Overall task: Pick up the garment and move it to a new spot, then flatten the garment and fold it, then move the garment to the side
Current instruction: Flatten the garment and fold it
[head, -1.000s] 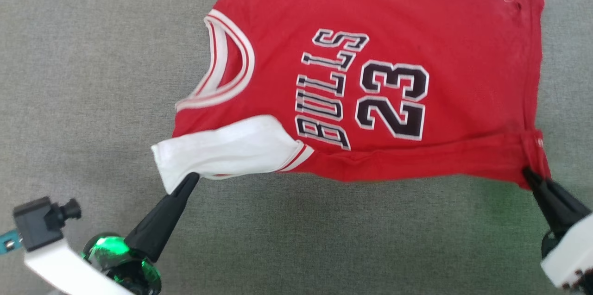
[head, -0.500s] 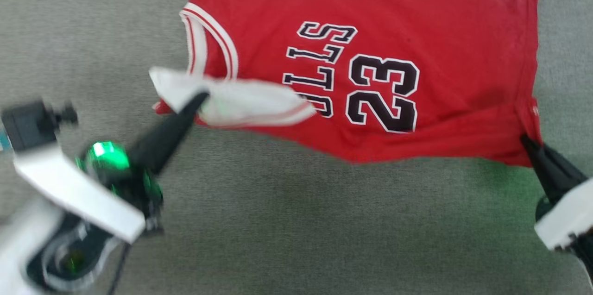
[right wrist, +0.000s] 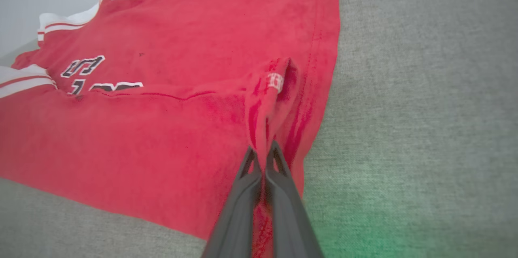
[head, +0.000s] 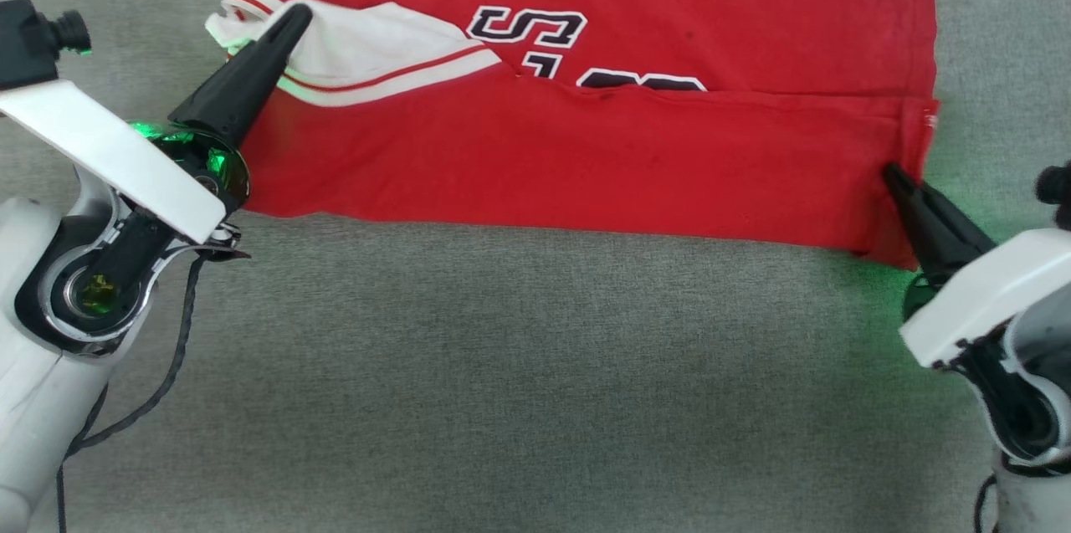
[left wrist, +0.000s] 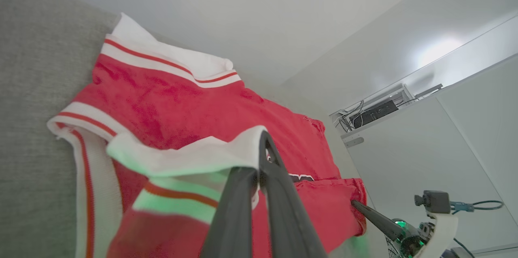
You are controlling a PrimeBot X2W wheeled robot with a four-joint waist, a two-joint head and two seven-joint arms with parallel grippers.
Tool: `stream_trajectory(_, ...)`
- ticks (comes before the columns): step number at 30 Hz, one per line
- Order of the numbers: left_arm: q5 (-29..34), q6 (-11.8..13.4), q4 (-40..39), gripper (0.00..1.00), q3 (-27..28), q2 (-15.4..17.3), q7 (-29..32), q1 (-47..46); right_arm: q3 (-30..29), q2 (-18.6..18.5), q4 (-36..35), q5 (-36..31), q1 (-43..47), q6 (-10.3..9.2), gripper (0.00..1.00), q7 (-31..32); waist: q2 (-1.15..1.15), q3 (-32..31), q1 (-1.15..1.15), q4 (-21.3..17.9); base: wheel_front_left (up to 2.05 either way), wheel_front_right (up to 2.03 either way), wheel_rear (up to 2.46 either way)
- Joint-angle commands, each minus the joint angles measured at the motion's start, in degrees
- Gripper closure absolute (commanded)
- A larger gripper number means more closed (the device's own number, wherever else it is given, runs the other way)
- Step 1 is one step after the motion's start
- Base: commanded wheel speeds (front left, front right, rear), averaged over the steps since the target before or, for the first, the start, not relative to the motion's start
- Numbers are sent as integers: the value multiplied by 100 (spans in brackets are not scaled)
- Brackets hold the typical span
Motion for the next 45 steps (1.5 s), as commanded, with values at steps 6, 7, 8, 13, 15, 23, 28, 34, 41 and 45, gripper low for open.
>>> stream_trajectory(6,220,7,447,100,-205,88,-78,-75,214,-75,445,-85,-194,-5,100,-342,0,155,0,-94,0,0,0)
stream_trajectory(7,256,7,510,100,-255,98,-106,-73,254,-65,518,-96,-206,-5,100,-387,0,159,0,-96,0,0,0)
stream_trajectory(8,279,7,564,100,-297,93,-130,-70,286,-58,588,-106,-236,-5,100,-421,0,159,0,-97,0,0,0)
stream_trajectory(13,794,7,665,0,-673,278,-374,-248,379,-65,790,-152,-310,-5,0,-626,0,61,0,-64,0,0,0)
stream_trajectory(15,1050,7,611,0,-896,441,-463,-340,340,-64,796,-210,-324,-4,0,-744,0,-26,0,-44,0,0,0)
stream_trajectory(23,1456,7,301,0,-1670,1187,133,-802,277,-114,656,-337,-146,-5,0,-894,0,-433,0,12,0,0,0)
stream_trajectory(28,1372,7,250,0,-2111,1433,1112,-979,299,-101,623,-337,-76,-5,0,-853,0,-533,0,-35,0,0,0)
stream_trajectory(34,1483,140,847,0,-2371,1516,1829,-1116,419,-25,611,-291,-44,-5,0,-902,0,-501,0,-216,0,0,0)
stream_trajectory(41,902,126,1446,0,-2507,1364,2535,-947,473,-19,681,-298,-32,-5,0,-939,0,-414,0,-425,0,0,0)
stream_trajectory(45,578,49,1466,64,-2501,1282,2749,-880,488,-48,674,-326,-21,-5,0,-880,0,-397,0,-458,0,0,0)
